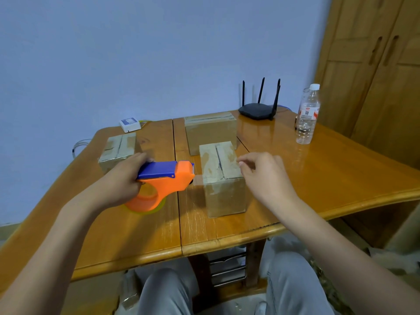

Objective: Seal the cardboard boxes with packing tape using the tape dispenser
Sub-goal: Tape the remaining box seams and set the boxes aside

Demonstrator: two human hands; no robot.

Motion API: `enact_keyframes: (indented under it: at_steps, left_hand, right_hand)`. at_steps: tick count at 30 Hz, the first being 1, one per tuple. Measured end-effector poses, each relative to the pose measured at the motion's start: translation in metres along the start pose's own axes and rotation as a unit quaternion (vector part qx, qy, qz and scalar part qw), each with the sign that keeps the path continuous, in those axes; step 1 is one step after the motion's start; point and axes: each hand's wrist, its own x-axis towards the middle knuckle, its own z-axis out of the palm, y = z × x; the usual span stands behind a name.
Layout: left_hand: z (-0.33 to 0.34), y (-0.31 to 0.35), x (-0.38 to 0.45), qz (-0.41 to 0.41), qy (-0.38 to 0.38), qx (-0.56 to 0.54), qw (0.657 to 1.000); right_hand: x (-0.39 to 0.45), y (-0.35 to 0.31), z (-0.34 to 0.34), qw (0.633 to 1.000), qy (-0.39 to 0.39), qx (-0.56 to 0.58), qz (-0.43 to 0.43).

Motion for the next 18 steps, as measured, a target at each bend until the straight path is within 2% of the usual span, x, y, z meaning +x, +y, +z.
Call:
enact_keyframes:
  at_steps: [2,6,9,18]
  left_hand:
    - [0.0,0.001,0.0,0.002,0.0,0.0,1.0]
    - [0.0,0.002,0.0,0.006,-0.003,0.002,1.0]
    - [0.001,0.003,0.0,0.004,-0.001,0.004,1.0]
    - [-0.001,0.0,0.0,-0.004,-0.009,0.0,1.0]
  right_hand:
    - [0.008,0.001,-0.001,1.0,-0.014,-0.008,-0.02]
    - [0.022,-0.004,-0.001,0.985,-0.128,-0.043,-0.103]
    - [0.027,-0.007,0.007,0.969,-0.182,-0.06,-0.157]
    - [0.033,-0.02,0.024,0.954,-0.207,-0.07,-0.205]
